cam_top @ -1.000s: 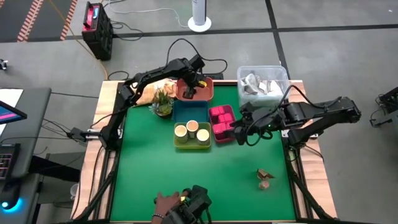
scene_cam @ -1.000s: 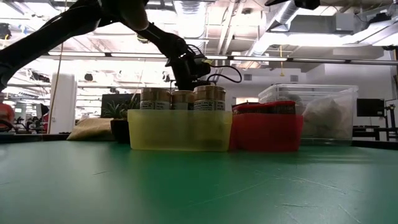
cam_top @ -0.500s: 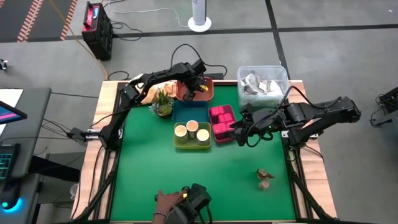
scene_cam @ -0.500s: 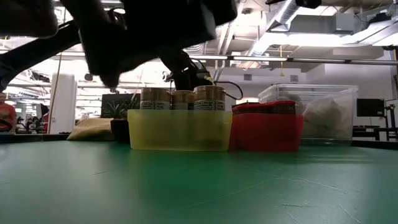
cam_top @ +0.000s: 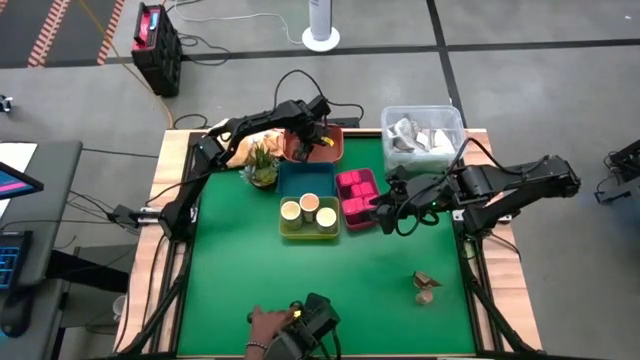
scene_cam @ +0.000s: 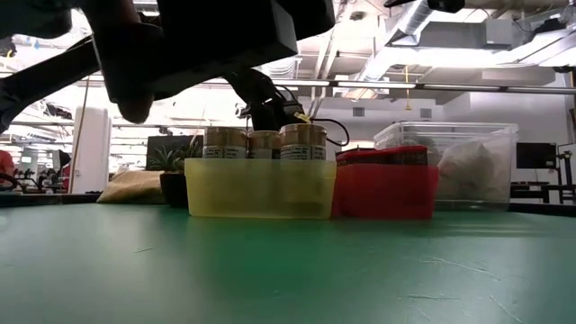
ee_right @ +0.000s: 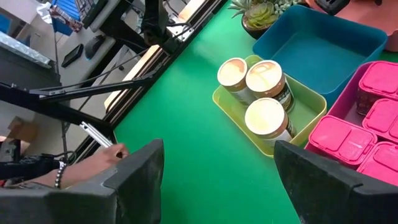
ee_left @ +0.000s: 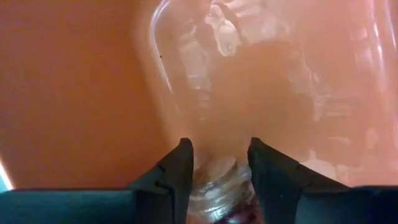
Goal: Sort spices by type
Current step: Put the left brown seasoning bottle into the orange bin
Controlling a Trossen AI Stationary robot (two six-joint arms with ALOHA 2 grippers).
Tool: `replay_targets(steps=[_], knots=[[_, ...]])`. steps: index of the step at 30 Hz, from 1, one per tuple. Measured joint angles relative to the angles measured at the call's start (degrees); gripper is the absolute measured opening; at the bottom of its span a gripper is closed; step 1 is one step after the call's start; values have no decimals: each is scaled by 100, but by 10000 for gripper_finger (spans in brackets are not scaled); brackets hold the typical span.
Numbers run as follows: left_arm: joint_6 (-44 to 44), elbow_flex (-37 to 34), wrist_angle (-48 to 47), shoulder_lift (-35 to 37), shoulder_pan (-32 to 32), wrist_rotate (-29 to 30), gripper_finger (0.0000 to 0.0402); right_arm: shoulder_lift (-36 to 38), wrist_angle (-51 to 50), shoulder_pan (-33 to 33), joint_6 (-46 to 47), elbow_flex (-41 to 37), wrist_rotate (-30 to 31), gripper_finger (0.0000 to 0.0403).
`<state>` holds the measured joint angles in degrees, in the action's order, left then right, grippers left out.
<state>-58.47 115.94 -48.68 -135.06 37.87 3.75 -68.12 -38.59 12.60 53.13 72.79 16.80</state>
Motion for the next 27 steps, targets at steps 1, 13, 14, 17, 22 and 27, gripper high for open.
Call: replay_targets(steps=[1, 13, 14, 17, 22, 27], knots=[[43, 0, -8, 0, 0, 0, 133, 0, 0, 2, -2, 0, 2, 327], [1552, 157, -156, 113, -89, 252, 116, 0, 0, 0, -5, 0, 2, 327], [1861, 242, -160, 121, -95, 253, 118, -2, 0, 0, -7, 0, 2, 327], [2772, 590, -400, 122, -94, 253, 132, -2, 13, 1, -68, 0, 1, 327], [4093, 1040, -1014, 133, 37, -260, 168, -2, 62, 0, -172, 0, 2, 327], [5545, 1043, -1377, 136, 311, -198, 205, -2, 323, 1, -387, 0, 1, 327]])
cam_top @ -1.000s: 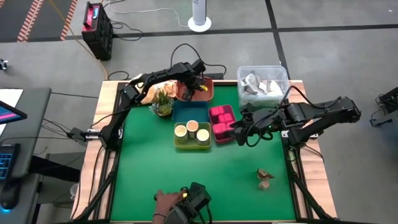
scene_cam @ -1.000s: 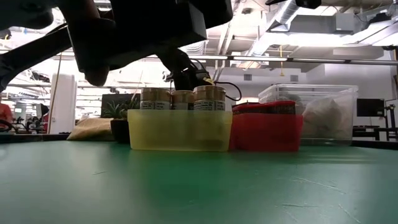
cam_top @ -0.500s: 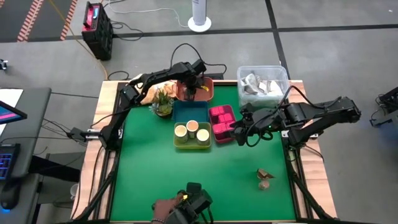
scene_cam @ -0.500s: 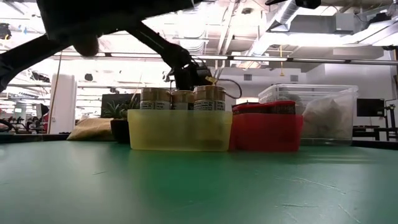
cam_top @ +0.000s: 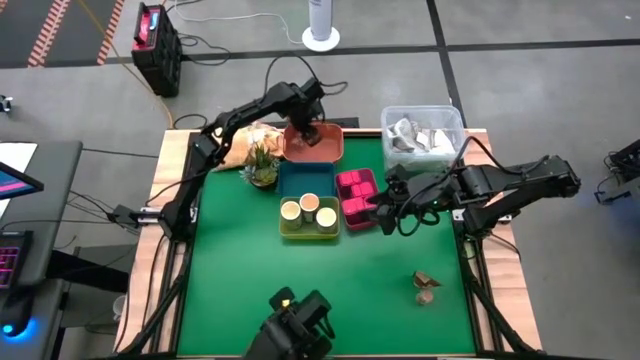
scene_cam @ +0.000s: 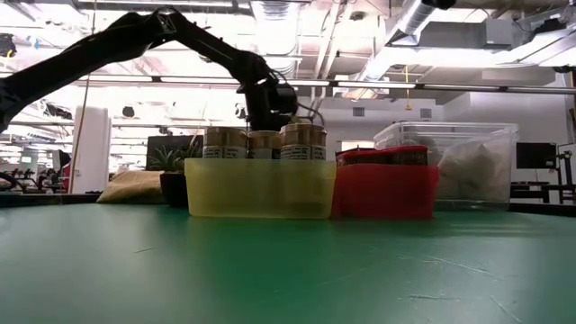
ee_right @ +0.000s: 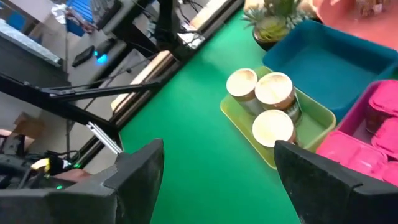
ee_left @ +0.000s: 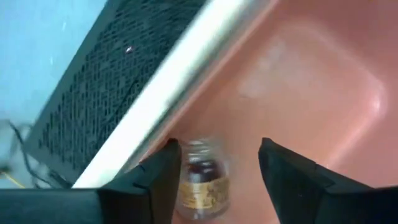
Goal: Sort spices by type
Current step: Put the left brown seasoning bottle into the orange bin
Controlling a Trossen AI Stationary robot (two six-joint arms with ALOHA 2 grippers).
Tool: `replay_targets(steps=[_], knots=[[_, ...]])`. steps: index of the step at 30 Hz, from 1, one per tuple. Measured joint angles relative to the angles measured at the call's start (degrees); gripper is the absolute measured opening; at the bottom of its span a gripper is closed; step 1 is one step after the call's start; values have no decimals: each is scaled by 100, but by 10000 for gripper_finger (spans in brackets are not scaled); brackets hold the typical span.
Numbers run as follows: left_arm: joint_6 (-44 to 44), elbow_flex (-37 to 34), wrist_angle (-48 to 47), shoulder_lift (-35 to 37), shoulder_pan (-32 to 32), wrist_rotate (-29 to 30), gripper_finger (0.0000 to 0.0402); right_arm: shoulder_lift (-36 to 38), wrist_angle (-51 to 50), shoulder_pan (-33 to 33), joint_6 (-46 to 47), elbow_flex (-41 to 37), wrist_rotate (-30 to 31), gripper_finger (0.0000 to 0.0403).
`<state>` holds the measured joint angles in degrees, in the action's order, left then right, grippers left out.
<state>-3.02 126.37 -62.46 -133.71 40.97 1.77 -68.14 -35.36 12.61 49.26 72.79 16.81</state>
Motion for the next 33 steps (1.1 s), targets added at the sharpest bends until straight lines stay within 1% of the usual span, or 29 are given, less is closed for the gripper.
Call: replay_targets(steps=[3, 7, 9, 12, 17, 19, 22, 25, 29, 33], knots=[[333, 0, 19, 0, 76, 61, 221, 0, 126, -1, -75, 0, 1, 327], [334, 0, -124, -12, 44, 20, 232, 0, 149, 0, -107, 0, 1, 327], [196, 0, -134, -28, -15, 35, 233, 0, 150, 1, -94, 0, 4, 327], [-85, 0, -245, -39, -156, 209, 233, 0, 153, 0, -28, 0, 60, 327], [-519, 0, -457, -39, -410, 697, 233, 0, 154, -1, 22, 0, 130, 327], [-455, 0, -607, -39, -497, 885, 233, 0, 153, 1, 24, 0, 137, 327], [-149, 0, -831, -39, -572, 910, 233, 0, 153, -1, 21, 0, 154, 327], [113, 0, -733, -39, -569, 929, 233, 0, 153, -1, -3, 0, 160, 327], [120, 0, -376, -39, -466, 1130, 233, 0, 153, 1, -53, 0, 188, 327], [0, -102, -130, -39, -397, 918, 233, 0, 154, 0, -113, 0, 200, 327]])
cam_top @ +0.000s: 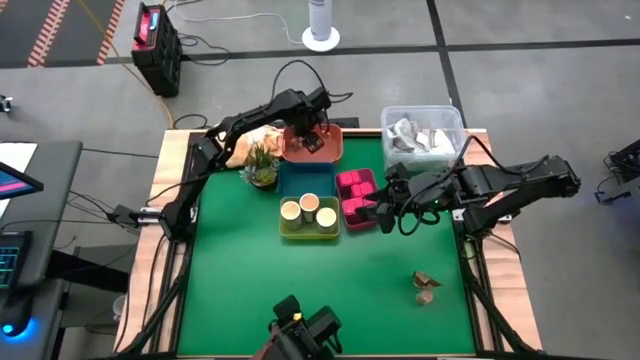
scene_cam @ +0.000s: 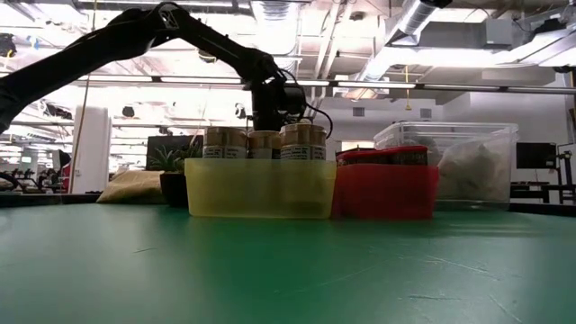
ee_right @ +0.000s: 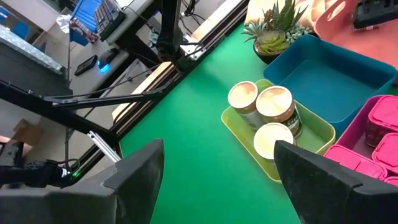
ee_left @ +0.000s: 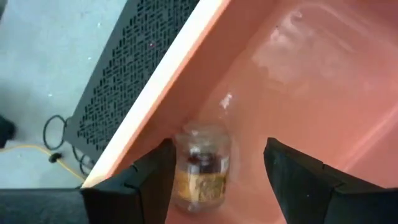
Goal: Sort spices by type
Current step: Put the left brown seasoning bottle into the orange bin
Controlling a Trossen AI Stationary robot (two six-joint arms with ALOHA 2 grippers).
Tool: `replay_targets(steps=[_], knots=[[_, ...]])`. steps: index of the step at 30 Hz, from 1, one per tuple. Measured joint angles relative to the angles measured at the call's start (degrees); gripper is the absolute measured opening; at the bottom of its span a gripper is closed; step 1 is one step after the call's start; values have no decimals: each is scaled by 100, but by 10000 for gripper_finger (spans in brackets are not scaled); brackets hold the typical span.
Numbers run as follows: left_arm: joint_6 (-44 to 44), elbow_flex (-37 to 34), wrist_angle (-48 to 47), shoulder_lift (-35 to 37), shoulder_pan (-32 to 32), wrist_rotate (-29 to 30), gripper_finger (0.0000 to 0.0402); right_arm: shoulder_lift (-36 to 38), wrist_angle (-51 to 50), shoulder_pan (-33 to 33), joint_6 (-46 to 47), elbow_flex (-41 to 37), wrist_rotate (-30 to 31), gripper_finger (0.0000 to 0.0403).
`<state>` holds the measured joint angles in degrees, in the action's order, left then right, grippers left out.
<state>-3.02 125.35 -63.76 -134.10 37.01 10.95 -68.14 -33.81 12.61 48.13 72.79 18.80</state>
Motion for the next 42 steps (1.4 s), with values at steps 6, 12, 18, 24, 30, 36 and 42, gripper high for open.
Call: replay_targets(steps=[6, 12, 18, 24, 30, 36, 42], knots=[[-182, -249, 75, -9, -72, -94, 233, 0, 4, 0, -45, 0, 96, 327], [-334, -584, 209, -2, -199, 258, 233, 0, 5, 1, -34, 0, 105, 327], [-453, -661, 251, 9, -218, 329, 233, 0, 3, 1, -16, 0, 105, 327], [-410, -351, -456, -13, -316, -363, 233, 0, 1, 1, 2, 0, 105, 327], [-267, 5, -594, 2, -332, 57, 233, 0, -1, 1, 1, 0, 105, 327], [-619, -128, -380, 2, -355, 122, 233, 0, -1, 1, 50, 0, 105, 327], [-538, -544, -130, -13, -227, 52, 233, 0, -1, 14, 140, 0, 105, 327]])
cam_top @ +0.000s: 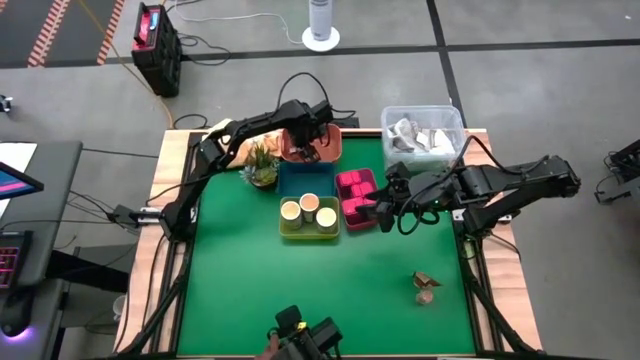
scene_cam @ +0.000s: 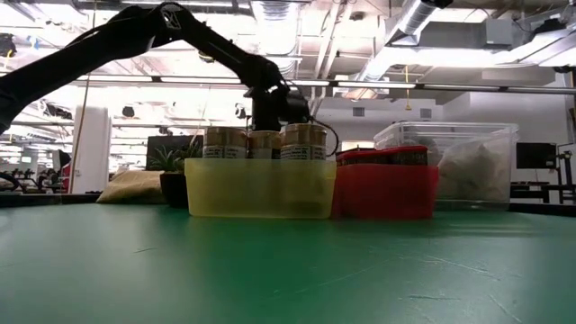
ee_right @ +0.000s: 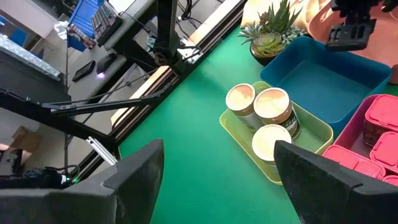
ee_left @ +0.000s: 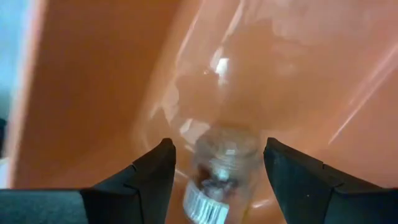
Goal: Sort spices by type
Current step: Put the left brown seasoning bottle into the orange bin
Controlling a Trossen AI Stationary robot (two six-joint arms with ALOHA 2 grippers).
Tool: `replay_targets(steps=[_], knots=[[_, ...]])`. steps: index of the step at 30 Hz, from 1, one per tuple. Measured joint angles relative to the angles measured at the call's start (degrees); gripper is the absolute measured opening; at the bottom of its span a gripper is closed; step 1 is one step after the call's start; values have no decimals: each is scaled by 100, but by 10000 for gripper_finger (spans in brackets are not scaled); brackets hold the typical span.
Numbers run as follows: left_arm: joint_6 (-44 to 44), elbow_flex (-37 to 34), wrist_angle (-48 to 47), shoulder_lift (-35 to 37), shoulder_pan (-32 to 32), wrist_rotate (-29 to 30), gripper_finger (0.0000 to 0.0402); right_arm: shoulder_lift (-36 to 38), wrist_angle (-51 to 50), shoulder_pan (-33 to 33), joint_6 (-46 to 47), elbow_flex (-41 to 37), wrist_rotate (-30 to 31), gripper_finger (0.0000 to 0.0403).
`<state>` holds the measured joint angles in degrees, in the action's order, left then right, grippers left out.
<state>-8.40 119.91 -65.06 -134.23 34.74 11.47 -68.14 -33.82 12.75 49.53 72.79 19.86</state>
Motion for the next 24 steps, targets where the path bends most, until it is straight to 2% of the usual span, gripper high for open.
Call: replay_targets(steps=[7, 12, 15, 24], knots=[[-486, -327, -65, 0, 19, -67, 232, 0, 0, 0, 1, 0, 0, 327], [-874, -573, -25, 39, -24, -68, 199, 0, 2, 2, 1, 0, -2, 327], [-888, -578, 11, 39, -39, -4, 179, 0, 2, 2, 1, 0, -2, 327], [-688, -157, -184, -13, -23, 18, 179, 0, -21, 2, -4, 0, -12, 327]])
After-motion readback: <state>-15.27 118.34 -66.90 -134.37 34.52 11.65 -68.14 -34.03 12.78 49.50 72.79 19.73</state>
